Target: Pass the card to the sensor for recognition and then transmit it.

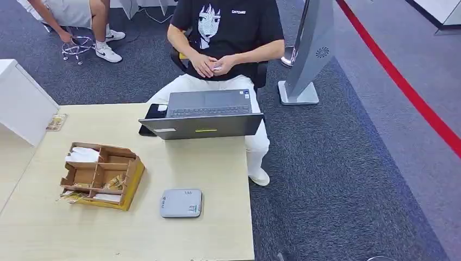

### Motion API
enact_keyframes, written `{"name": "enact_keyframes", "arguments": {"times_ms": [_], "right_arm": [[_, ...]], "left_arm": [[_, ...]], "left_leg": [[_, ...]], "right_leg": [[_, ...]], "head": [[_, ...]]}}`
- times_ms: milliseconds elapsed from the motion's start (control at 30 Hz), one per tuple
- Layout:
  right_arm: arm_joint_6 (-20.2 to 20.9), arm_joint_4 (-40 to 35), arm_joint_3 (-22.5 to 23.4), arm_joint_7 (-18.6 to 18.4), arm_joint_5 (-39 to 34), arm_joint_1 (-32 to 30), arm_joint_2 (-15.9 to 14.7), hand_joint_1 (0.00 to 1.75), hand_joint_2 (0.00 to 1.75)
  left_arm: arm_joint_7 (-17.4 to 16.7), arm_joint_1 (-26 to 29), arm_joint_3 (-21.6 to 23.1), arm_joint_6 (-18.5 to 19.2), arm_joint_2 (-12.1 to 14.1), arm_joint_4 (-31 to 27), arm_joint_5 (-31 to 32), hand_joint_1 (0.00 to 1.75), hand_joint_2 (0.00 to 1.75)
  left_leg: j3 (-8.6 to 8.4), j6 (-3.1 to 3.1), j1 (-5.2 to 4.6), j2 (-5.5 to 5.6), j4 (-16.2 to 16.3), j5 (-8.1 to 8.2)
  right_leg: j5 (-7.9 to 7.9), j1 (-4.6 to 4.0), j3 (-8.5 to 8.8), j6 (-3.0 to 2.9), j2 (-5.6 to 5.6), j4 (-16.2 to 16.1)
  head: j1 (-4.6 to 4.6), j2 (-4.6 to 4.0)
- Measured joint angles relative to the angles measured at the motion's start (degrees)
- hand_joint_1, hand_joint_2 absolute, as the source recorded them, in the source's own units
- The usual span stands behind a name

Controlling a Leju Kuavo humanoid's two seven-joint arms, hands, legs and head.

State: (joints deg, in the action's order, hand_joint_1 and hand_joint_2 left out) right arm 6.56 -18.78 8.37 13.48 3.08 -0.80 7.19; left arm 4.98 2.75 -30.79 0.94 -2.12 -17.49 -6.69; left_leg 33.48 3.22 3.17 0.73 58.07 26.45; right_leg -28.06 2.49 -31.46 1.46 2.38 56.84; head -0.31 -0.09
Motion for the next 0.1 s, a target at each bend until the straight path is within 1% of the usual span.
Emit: {"name": "enact_keyframes", "arguments": {"times_ms": [33, 100], "right_arm": [[-0.44, -0.20, -0.35, -0.79, -0.11, -0.53, -0.48, 0.00, 1.75], [-1.35, -0.65, -1.48, -2.77, -0.46, -1.53, -1.40, 0.00, 1.75]], "left_arm": [[-0.22, 0.40, 1.29, -0.04, 0.11, -0.20, 0.42, 0.00, 1.75], [-0.98, 1.11, 5.60, -0.22, 0.28, -0.81, 1.39, 0.00, 1.75]], "left_leg": [[0.00, -0.04, -0.02, -0.01, 0.00, 0.03], [-0.01, -0.07, -0.08, 0.00, 0.00, 0.05]], "right_leg": [[0.00, 0.01, 0.00, 0.00, 0.00, 0.00], [-0.04, 0.07, 0.01, 0.03, 0.00, -0.01]], "head": [[0.00, 0.00], [0.00, 0.00]]}}
